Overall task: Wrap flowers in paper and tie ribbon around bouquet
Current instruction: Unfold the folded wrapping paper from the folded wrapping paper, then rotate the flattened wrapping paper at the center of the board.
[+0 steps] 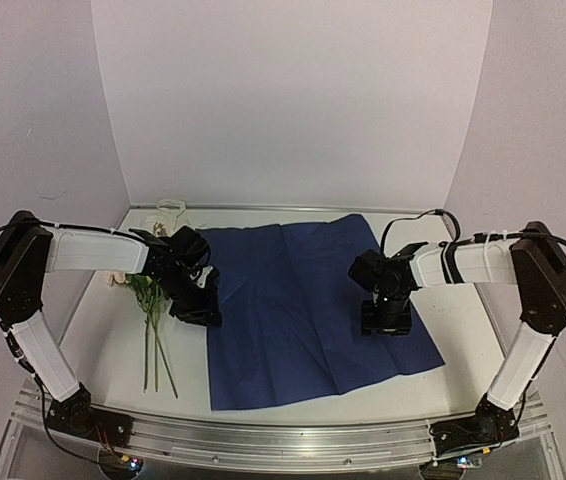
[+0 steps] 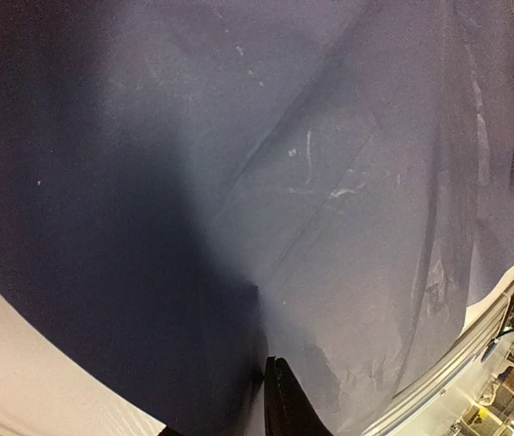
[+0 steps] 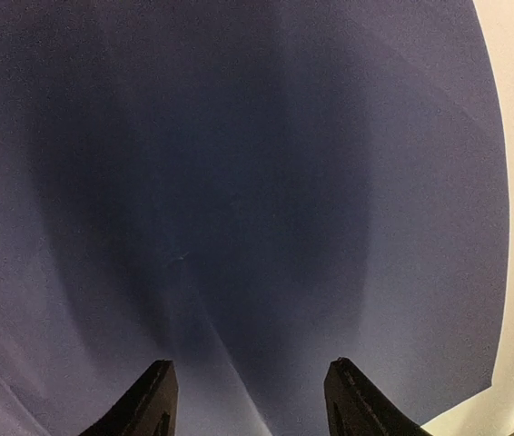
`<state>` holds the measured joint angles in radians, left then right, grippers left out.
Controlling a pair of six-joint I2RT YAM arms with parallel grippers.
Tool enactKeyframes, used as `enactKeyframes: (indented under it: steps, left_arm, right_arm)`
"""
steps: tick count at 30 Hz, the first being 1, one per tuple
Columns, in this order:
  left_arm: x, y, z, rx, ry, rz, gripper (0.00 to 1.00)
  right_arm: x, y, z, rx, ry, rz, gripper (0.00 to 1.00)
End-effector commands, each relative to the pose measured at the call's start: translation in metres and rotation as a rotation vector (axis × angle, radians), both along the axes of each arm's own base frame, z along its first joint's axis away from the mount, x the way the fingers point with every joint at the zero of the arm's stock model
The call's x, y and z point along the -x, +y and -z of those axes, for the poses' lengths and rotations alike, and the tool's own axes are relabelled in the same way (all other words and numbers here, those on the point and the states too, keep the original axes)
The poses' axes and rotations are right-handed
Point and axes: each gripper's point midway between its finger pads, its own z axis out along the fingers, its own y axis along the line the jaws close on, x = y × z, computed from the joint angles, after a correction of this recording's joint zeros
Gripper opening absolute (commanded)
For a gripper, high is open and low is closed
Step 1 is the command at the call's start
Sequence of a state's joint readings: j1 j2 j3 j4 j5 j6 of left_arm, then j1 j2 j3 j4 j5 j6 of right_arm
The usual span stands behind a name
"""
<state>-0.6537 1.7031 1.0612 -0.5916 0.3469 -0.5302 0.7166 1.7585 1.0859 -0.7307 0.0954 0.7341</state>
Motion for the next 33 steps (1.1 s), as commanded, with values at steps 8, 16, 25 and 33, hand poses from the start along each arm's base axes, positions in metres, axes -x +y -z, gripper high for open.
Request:
enactKeyframes:
  steps: [8, 16, 25, 33]
  left_arm:
    - [0.036, -0.044, -0.005, 0.124, 0.041, 0.135, 0.05]
    - [0.081, -0.105, -0.018, 0.196, 0.07, 0.331, 0.14]
    - [0.084, -0.184, -0.07, 0.337, -0.027, 0.46, 0.44]
    - [-0.004, -0.1, -0.102, 0.158, -0.288, 0.147, 0.75]
  right_arm:
    - [-0.02, -0.034, 0.018, 0.114, 0.043, 0.079, 0.48]
    - [-0.08, -0.047, 0.017, 0.098, 0.045, 0.146, 0.45]
    - [-0.13, -0.052, -0.055, 0.087, -0.058, 0.117, 0.64]
    - [-0.068, -0.067, -0.062, 0.017, -0.031, 0.202, 0.84]
